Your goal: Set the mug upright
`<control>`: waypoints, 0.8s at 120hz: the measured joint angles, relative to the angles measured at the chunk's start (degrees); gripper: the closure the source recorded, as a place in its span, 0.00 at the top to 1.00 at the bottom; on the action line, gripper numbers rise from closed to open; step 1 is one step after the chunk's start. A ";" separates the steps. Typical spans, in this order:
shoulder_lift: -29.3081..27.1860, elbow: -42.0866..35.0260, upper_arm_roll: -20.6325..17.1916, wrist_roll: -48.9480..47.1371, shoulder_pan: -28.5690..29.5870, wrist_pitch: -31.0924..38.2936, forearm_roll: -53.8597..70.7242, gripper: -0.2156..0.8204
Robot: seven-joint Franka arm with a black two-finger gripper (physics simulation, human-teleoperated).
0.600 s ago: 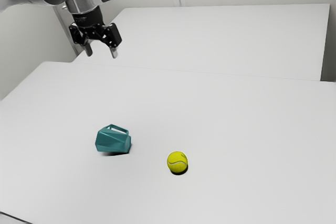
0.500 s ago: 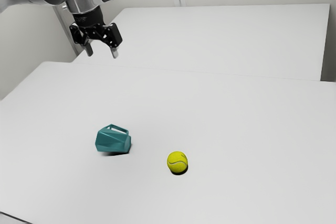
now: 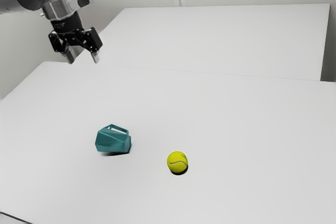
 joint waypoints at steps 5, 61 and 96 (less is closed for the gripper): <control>-0.51 -1.69 0.09 0.58 1.43 0.84 -0.91 0.78; -2.27 -17.95 7.96 13.28 7.27 12.02 -18.20 0.78; -2.07 -28.38 13.95 26.51 8.69 16.98 -33.79 0.78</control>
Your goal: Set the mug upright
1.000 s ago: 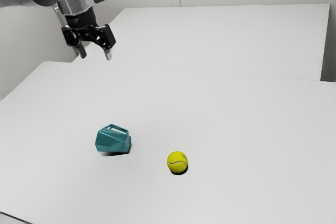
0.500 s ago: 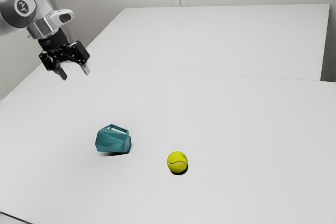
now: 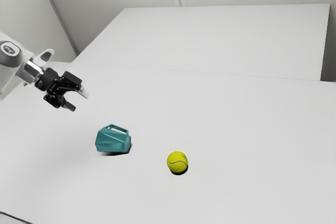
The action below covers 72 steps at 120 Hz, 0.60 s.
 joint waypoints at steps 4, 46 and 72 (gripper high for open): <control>0.06 -0.95 0.69 1.68 0.08 0.32 -1.55 0.78; 1.52 -9.48 2.52 18.68 2.24 3.05 -13.84 0.78; 4.36 -12.40 3.64 28.13 2.89 3.76 -18.74 0.78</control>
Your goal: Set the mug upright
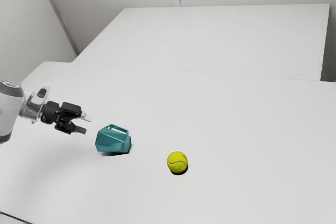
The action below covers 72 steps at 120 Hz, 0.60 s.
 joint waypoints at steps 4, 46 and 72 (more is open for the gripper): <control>0.27 -0.66 0.07 1.42 0.28 0.06 -0.75 0.78; 4.31 -2.59 0.19 15.23 2.64 -0.20 -9.29 0.78; 6.57 -2.83 0.14 22.00 1.07 -0.62 -12.60 0.78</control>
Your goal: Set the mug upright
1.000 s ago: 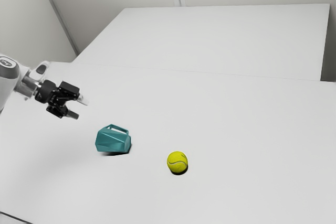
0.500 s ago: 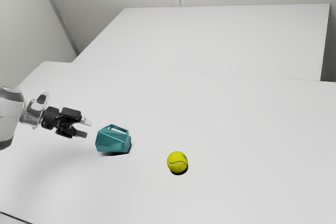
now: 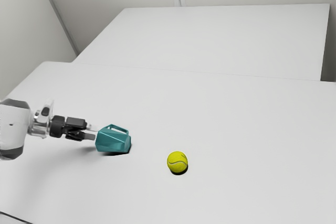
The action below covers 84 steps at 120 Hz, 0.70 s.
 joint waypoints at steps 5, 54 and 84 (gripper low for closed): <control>0.23 0.00 -0.01 1.05 -0.59 -0.03 -0.30 0.78; 1.18 -0.23 -0.04 7.58 -2.39 -0.20 -1.20 0.78; 1.91 -0.36 -0.11 9.06 -3.33 -0.69 -1.23 0.78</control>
